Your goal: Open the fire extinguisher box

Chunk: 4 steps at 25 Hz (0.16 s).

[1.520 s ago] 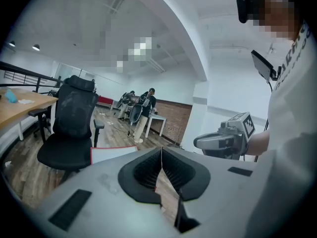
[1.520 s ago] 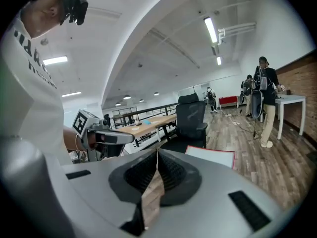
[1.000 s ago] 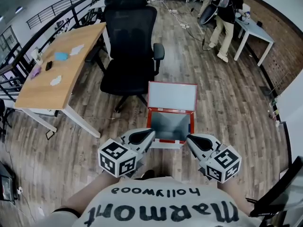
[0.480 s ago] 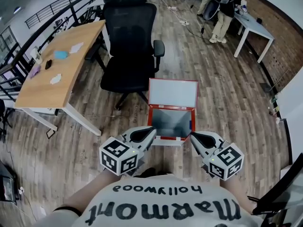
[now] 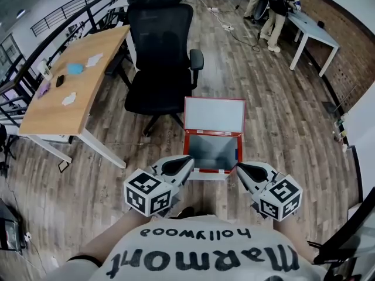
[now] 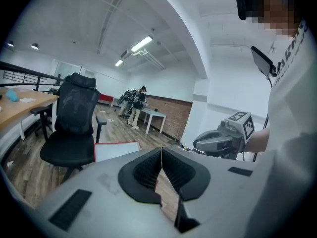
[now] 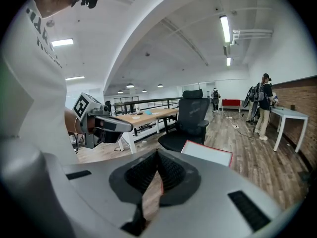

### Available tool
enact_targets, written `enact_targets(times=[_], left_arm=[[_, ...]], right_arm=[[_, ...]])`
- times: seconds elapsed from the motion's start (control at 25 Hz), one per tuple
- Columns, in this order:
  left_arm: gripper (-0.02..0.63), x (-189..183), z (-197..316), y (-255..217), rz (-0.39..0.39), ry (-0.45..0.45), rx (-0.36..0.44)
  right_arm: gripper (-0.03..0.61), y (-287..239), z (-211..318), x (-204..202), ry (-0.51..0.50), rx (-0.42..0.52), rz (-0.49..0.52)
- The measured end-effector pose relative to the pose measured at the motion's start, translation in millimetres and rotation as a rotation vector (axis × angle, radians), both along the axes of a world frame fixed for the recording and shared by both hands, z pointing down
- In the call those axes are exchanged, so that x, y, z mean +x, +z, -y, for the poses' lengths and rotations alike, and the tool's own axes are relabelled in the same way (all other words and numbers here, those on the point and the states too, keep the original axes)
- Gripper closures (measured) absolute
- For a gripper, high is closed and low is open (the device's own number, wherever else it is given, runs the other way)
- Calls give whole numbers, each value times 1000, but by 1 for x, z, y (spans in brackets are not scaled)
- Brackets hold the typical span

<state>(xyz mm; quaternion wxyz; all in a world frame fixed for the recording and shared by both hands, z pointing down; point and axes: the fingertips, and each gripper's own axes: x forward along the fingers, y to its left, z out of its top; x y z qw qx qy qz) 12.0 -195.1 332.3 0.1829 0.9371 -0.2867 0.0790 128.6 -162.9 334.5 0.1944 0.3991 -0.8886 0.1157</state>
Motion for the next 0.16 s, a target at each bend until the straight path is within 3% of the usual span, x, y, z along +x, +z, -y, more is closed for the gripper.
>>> enact_targets(times=[0.16], left_arm=[[603,3,1,-1,1,2,2]], right_arm=[[569,4,0,6,1,-12,-7]])
